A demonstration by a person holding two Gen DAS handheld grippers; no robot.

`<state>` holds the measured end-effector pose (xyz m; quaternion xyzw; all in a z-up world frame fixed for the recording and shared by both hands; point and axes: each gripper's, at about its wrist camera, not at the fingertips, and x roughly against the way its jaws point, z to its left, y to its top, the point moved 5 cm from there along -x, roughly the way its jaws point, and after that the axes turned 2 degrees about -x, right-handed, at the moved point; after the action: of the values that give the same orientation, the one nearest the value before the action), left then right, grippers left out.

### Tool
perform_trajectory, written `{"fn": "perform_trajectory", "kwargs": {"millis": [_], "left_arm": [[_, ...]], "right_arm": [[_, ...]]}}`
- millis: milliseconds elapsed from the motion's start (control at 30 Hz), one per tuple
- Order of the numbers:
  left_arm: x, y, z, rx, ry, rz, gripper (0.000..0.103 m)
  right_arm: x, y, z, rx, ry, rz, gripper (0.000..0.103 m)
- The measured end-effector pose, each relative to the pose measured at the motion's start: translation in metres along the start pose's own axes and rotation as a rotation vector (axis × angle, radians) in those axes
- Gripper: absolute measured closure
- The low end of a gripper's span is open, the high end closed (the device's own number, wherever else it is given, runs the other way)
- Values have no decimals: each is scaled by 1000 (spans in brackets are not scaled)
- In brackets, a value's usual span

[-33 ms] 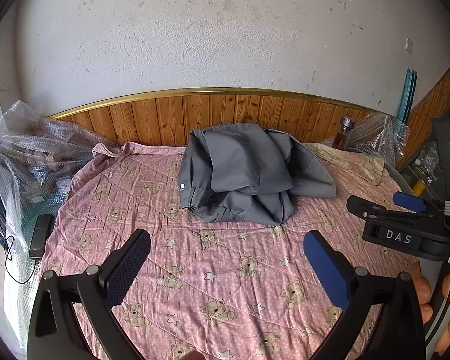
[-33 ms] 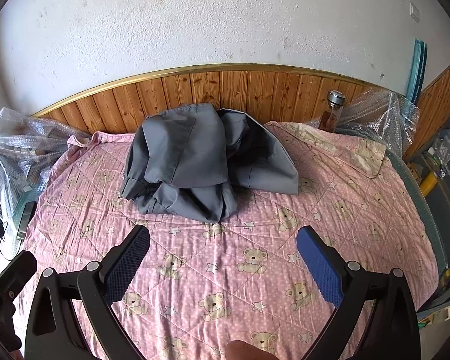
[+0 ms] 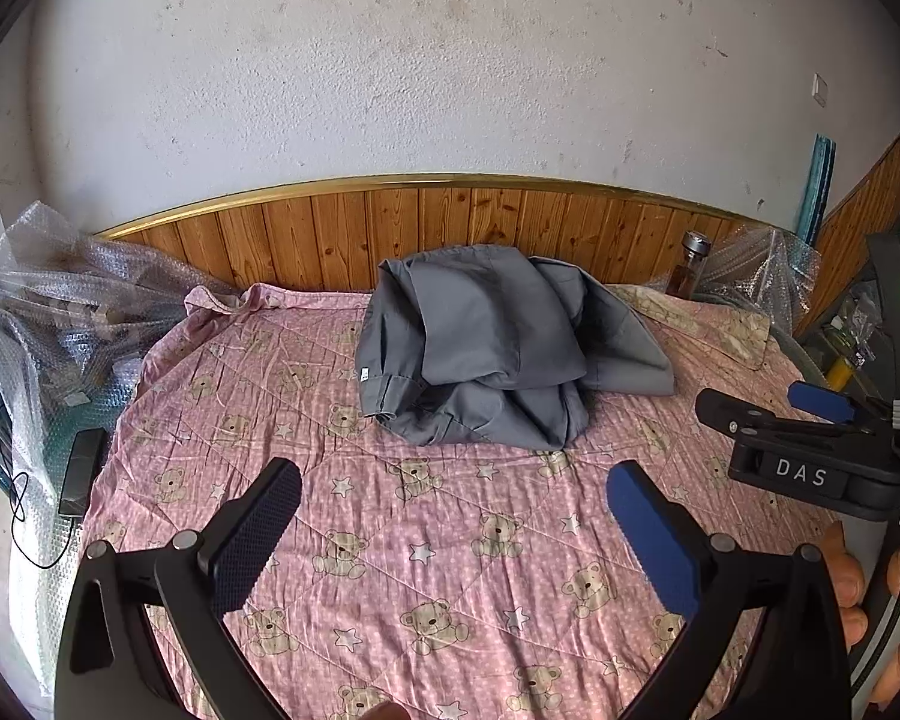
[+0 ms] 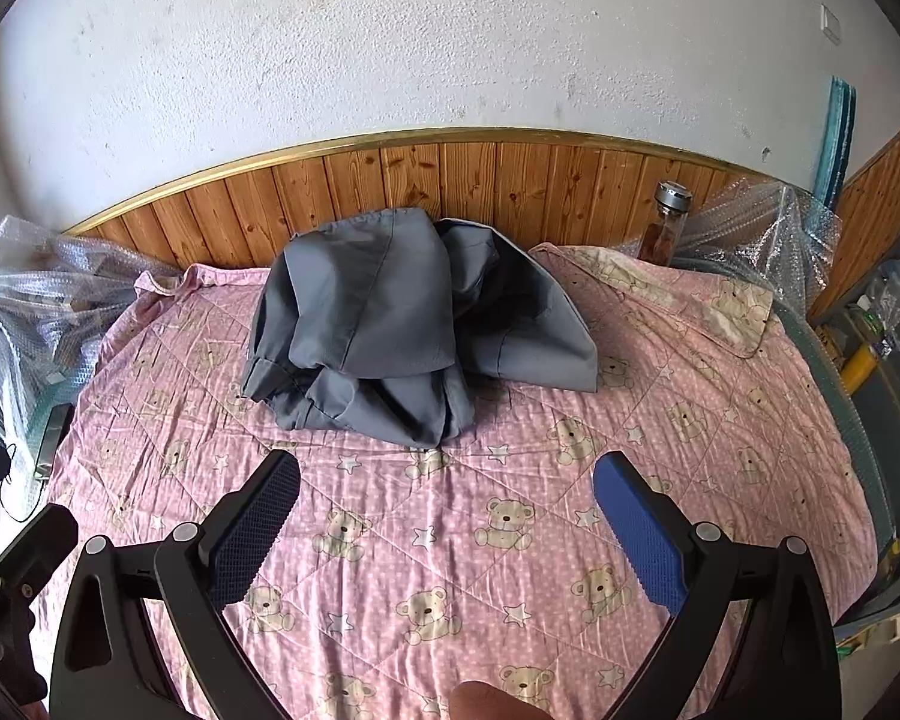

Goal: Fold clothes
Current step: 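Reach both grippers toward the crumpled grey garment on the quilt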

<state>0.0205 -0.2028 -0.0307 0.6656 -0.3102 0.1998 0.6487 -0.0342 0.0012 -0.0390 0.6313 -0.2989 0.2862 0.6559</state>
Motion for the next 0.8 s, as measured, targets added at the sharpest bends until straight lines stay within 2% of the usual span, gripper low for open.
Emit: {"fn": "perform_trajectory", "kwargs": {"millis": [167, 233, 300, 367, 467, 533, 567, 633, 667, 700, 733, 767, 800], "left_arm": [[-5, -7, 6, -21, -6, 46, 1], [-11, -8, 0, -56, 32, 69, 1], [-22, -4, -3, -45, 47, 97, 1], [-30, -1, -5, -18, 63, 86, 1], [-32, 1, 1, 9, 37, 70, 1], [-34, 3, 1, 18, 22, 74, 1], [-35, 3, 1, 19, 14, 73, 1], [-35, 6, -2, 12, -4, 69, 5], [-36, 7, -4, 5, -5, 74, 21], [-39, 7, -4, 3, -8, 88, 44], [-43, 7, -4, 5, -14, 105, 54], [-46, 6, -4, 7, -21, 122, 71], [-50, 5, -4, 9, -28, 138, 82]], "right_arm": [[-9, 0, -5, 23, -14, 13, 4], [-12, 0, -7, 33, -20, 19, 4], [-16, 0, -10, 42, -25, 24, 4], [-19, 0, -12, 51, -31, 29, 4], [-24, -4, -12, 78, -55, 23, 4], [-28, -10, -12, 82, -29, 12, 4], [-32, -13, -12, 72, -15, 28, 9], [-40, -20, -13, 45, 33, 73, 28], [-45, -23, -14, 23, 60, 102, 52], [-50, -26, -15, 2, 76, 132, 63], [-54, -28, -13, -12, 94, 151, 82], [-56, -31, -12, -16, 107, 156, 96], [-58, -33, -11, -12, 108, 151, 100]]}}
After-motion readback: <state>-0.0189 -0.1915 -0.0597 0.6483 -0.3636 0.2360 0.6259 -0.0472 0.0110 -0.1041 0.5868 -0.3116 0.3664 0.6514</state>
